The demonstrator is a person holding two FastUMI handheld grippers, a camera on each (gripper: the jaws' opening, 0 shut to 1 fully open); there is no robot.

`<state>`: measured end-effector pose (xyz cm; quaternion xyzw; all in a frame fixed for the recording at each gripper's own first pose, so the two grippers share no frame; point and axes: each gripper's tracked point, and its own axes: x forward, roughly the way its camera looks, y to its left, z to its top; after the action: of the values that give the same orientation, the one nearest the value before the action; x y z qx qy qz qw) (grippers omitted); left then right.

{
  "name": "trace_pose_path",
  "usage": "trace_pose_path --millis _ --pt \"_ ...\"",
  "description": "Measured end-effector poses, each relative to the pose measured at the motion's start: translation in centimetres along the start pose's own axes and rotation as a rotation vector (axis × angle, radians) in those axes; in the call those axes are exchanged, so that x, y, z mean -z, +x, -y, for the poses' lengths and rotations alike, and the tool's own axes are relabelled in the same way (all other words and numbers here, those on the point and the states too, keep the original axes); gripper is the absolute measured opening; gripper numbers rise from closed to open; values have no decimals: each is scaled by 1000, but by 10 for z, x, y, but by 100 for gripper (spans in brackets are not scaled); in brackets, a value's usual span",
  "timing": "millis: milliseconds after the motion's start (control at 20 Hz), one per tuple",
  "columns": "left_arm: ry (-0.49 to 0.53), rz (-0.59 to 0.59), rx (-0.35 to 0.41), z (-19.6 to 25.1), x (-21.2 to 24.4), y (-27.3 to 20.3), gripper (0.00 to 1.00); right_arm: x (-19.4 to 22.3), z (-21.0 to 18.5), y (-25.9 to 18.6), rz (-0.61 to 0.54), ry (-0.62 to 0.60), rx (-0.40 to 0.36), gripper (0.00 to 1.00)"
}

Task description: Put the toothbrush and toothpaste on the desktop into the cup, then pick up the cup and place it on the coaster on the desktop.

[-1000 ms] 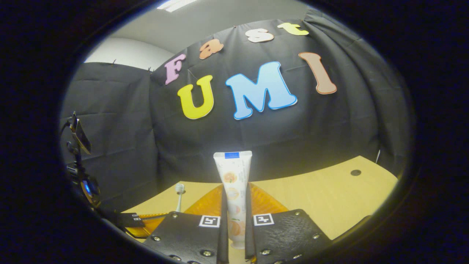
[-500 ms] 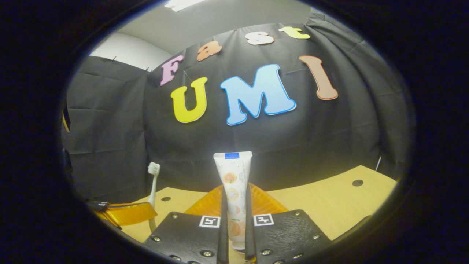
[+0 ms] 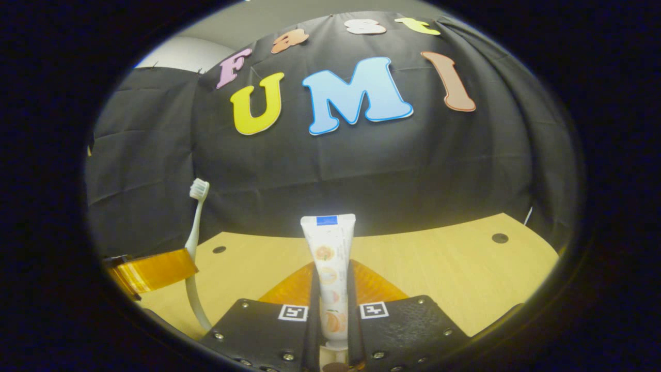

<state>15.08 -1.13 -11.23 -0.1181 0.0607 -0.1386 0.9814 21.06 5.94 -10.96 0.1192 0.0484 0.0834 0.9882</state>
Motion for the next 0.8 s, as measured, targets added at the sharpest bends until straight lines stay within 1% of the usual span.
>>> trace_pose_path --millis 50,100,300,350,400,500,600,700,750,800 --pt "-2 -4 2 1 1 1 8 4 2 -1 -17 -12 5 26" --pt "-3 -9 4 1 2 2 8 7 3 -1 -34 -23 7 22" --pt "-17 -20 18 7 6 5 7 27 2 -10 -122 -47 1 25" --pt "-22 -23 22 9 8 7 7 31 1 -10 -141 -56 0 19" --pt "-25 -26 25 9 10 9 7 35 1 -12 -155 -63 2 27" --pt "-37 -27 28 10 11 11 7 42 0 -17 -188 -82 -2 33" --pt "-46 -23 28 8 11 13 7 39 2 -19 -179 -112 11 40" --pt "-57 -16 29 7 12 17 7 31 3 -23 -164 -132 14 57" --pt "-59 -14 29 6 12 18 7 30 2 -24 -163 -133 18 64" --pt "-64 -15 32 6 14 19 7 27 2 -25 -160 -124 13 69"
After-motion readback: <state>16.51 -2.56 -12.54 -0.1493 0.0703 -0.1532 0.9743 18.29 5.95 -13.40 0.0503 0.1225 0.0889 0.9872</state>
